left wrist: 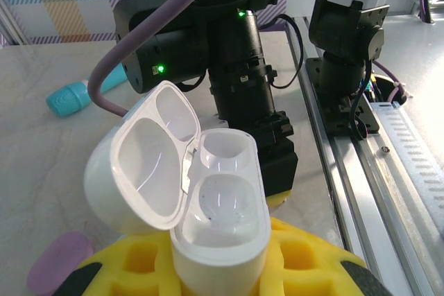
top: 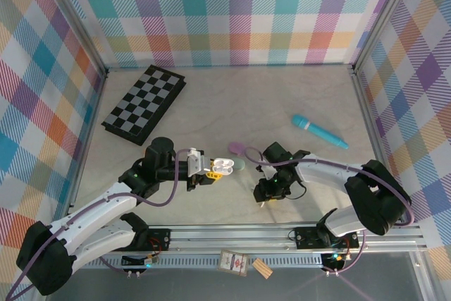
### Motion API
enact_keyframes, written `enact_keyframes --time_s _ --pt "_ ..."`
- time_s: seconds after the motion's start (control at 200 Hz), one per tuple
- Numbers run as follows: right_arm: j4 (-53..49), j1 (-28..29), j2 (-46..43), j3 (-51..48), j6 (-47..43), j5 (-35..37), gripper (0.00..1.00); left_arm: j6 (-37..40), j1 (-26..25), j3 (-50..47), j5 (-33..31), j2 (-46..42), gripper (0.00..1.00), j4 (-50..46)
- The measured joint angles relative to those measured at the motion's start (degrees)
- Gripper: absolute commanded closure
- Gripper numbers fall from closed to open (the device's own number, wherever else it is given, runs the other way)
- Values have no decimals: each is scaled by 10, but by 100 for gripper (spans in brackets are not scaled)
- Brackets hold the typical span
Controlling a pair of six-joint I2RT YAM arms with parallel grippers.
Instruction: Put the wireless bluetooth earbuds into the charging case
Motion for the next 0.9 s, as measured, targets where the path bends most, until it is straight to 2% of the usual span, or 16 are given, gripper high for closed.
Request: enact_keyframes --time_s 0.24,0.405,0.69,0.9 --pt "5 0 -1 -4 5 7 68 0 0 0 4 0 95 0" --pt "5 0 0 -5 9 12 77 0 0 0 4 0 95 0" --pt "4 5 -6 -5 14 23 82 2 0 0 4 3 95 0" --pt "5 16 -41 -5 13 49 84 2 0 0 4 5 95 0"
